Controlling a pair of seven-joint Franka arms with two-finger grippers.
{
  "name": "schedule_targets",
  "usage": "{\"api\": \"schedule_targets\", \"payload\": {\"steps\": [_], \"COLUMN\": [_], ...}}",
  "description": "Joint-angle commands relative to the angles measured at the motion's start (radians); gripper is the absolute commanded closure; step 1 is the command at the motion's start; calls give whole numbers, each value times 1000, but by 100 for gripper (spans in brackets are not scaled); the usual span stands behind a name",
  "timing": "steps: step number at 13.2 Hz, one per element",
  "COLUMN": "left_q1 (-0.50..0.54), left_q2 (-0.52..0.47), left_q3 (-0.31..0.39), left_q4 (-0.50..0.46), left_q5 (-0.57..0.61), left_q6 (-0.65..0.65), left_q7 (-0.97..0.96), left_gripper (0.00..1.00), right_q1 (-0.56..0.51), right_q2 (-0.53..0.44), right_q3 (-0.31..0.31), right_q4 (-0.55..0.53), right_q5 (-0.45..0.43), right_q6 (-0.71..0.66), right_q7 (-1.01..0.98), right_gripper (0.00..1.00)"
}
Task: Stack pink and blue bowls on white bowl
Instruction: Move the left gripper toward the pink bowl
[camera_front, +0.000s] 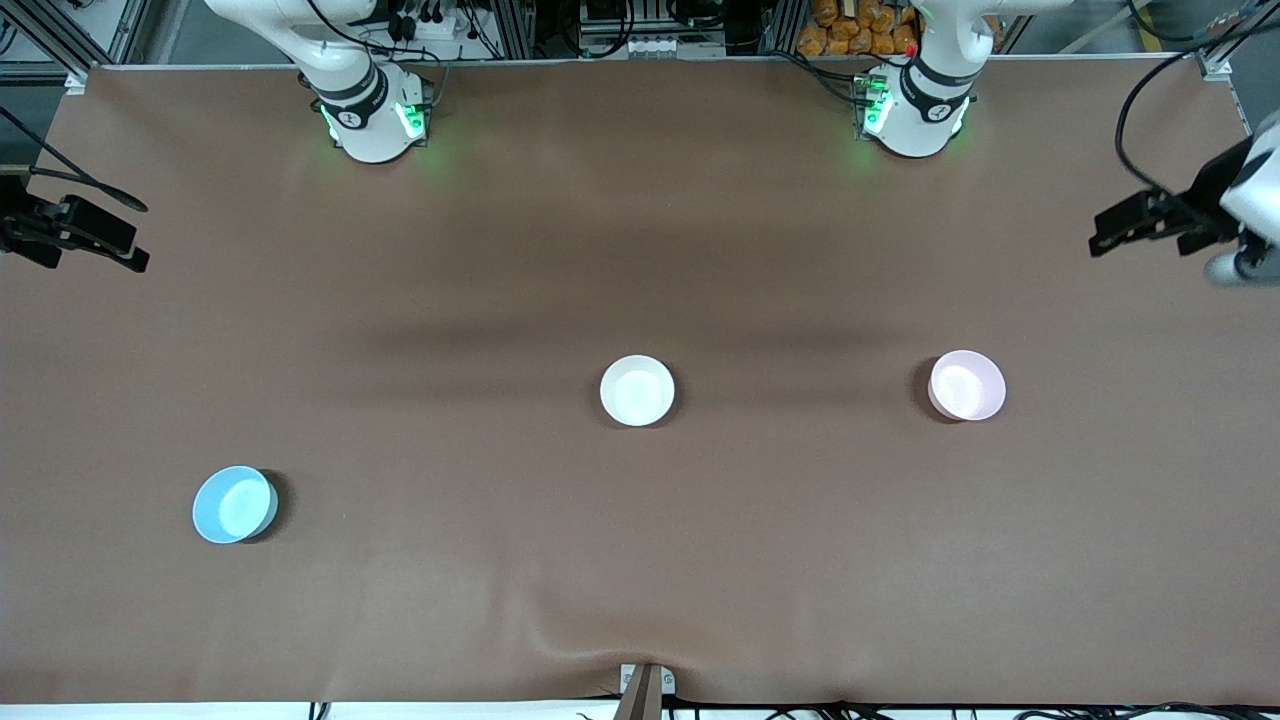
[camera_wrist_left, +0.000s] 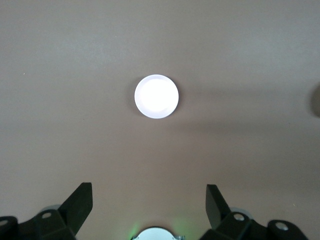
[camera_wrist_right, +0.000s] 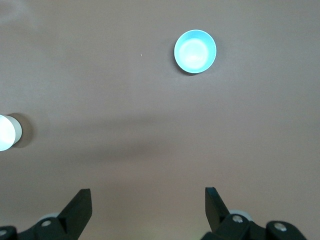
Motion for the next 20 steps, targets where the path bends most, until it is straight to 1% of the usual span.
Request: {"api": "schedule_targets", "payload": {"steps": [1, 3, 5, 6, 8, 12, 13, 18, 20], "left_q1": [7, 8, 27, 34, 65, 90, 90, 90, 100], "left_q2": [1, 3, -2, 6, 62, 111, 130, 255, 294], "left_q3": [-2, -1, -2, -2, -4, -4, -4, -4, -5], "left_q4": [-104, -198, -313, -350, -384, -522, -534, -536, -537], "left_q5": [23, 32, 54, 58, 59, 59, 59, 60, 60], "left_q6": [108, 193, 336, 393, 463, 704, 743, 893, 924], "left_q7": [29, 40, 64, 92, 126, 170, 170, 175, 202], "left_gripper": [0, 0, 0, 0, 0, 0, 0, 0, 10], "right_q1": [-6, -6, -6, -6, -6, -5, -5, -5, -5], "right_q2": [6, 6, 6, 6, 6, 6, 6, 6, 6], "right_q3": [6, 6, 6, 6, 6, 6, 4, 6, 6], "right_q4": [17, 17, 17, 17, 17, 17, 17, 17, 17], "right_q5": [-1, -1, -1, -1, -1, -1, -1, -1, -1], "right_q6": [-5, -5, -5, -4, -4, -4, -4, -4, -4], "right_q7": [12, 12, 12, 12, 12, 12, 12, 12, 12], "right_gripper": [0, 0, 0, 0, 0, 0, 0, 0, 0]}}
